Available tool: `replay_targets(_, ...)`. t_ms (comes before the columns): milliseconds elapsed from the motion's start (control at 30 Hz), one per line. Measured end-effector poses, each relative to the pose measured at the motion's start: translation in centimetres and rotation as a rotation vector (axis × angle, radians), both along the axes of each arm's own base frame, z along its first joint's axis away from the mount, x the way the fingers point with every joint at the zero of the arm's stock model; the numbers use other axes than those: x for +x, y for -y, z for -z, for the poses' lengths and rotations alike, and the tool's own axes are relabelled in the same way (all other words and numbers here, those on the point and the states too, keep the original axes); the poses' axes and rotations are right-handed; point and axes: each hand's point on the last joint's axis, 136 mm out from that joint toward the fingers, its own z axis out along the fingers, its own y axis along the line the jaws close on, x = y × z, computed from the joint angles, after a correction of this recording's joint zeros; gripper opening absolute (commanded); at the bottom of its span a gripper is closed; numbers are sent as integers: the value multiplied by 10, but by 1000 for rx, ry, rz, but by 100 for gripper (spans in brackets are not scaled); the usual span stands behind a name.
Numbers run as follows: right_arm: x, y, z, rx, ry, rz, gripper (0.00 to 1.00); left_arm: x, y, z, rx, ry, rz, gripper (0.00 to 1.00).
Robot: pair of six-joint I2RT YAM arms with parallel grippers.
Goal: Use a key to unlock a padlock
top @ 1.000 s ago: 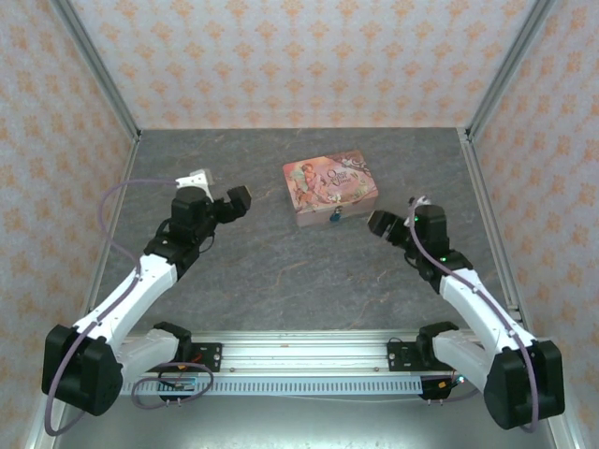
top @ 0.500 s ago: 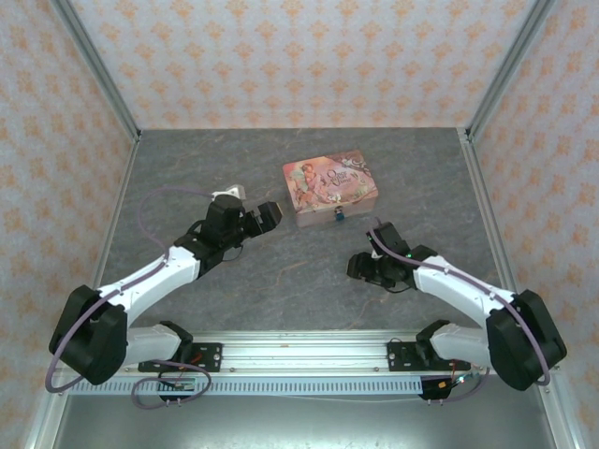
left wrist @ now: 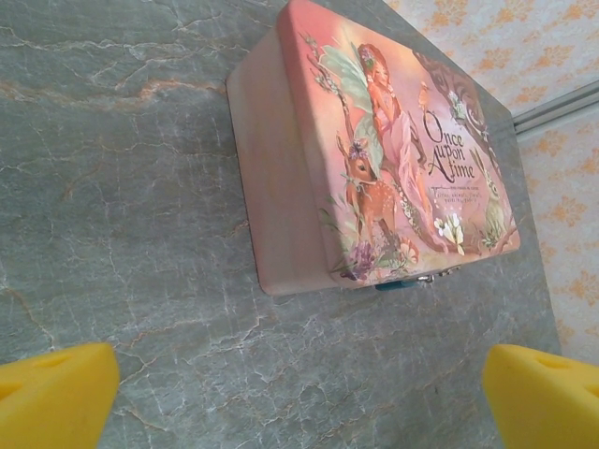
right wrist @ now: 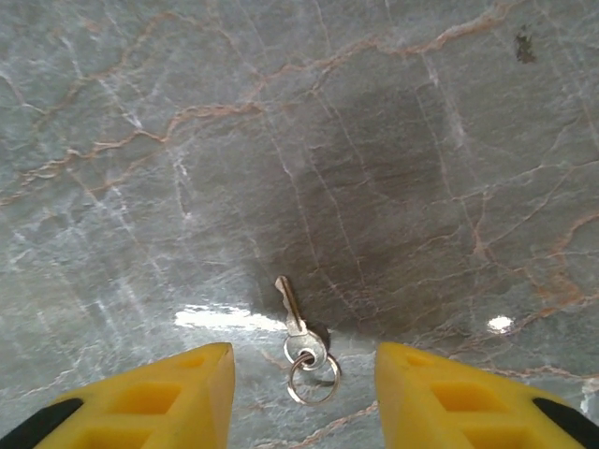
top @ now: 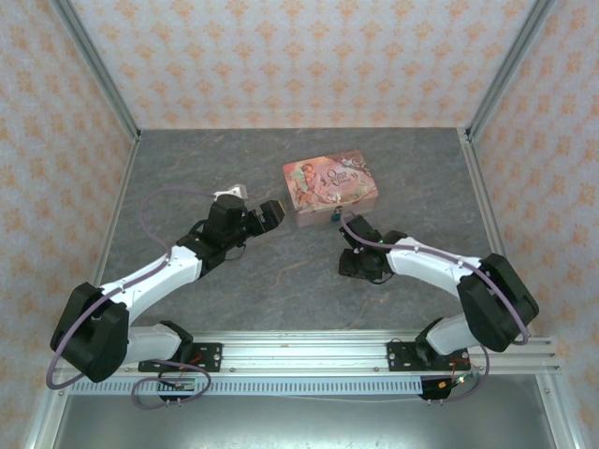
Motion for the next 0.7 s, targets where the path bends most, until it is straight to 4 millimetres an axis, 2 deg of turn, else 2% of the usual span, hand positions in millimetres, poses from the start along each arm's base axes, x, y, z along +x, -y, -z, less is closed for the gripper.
replay_targets(267,-6,-3,15,-55,-50,-25,31,1,-2,0,4,2,-11,100)
replay_targets(533,-6,2,16,-94,-63,-20,12,0,-4,3,15,-7,-20,100)
replay_targets(700,-1,-5,13,-72,-38,-29,5,0,-7,-1,20,2,-32,100)
